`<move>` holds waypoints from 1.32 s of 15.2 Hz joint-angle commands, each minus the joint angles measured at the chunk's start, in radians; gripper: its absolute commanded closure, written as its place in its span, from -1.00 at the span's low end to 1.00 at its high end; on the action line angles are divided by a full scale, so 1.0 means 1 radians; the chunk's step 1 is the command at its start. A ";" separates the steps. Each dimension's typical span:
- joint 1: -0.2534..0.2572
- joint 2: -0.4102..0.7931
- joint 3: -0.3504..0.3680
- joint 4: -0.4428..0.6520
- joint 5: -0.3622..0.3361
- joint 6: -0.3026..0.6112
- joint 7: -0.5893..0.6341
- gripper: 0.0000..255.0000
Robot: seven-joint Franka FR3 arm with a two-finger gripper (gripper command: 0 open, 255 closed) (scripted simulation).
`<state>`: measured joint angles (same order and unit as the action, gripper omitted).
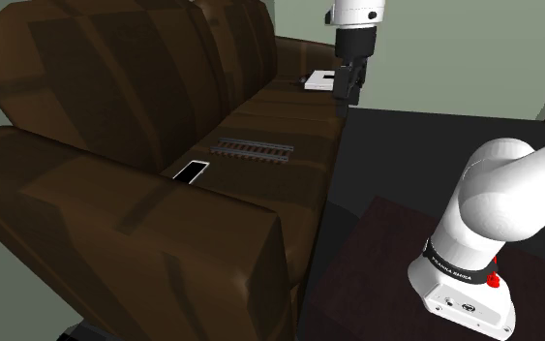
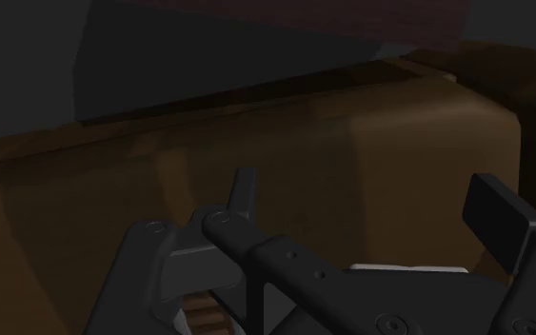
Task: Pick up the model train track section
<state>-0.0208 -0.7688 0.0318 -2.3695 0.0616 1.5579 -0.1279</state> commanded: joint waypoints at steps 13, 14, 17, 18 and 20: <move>-0.001 0.408 -0.156 0.113 0.026 0.285 -0.248 -1.00; 0.000 0.447 -0.167 0.132 0.035 0.301 -0.270 -1.00; 0.003 0.565 -0.196 0.200 0.070 0.343 -0.337 -1.00; 0.003 0.605 -0.204 0.225 0.083 0.353 -0.360 -1.00; 0.002 0.687 -0.218 0.281 0.113 0.370 -0.405 -1.00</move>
<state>-0.0191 -0.1195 -0.1796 -2.1131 0.1595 1.9188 -0.5105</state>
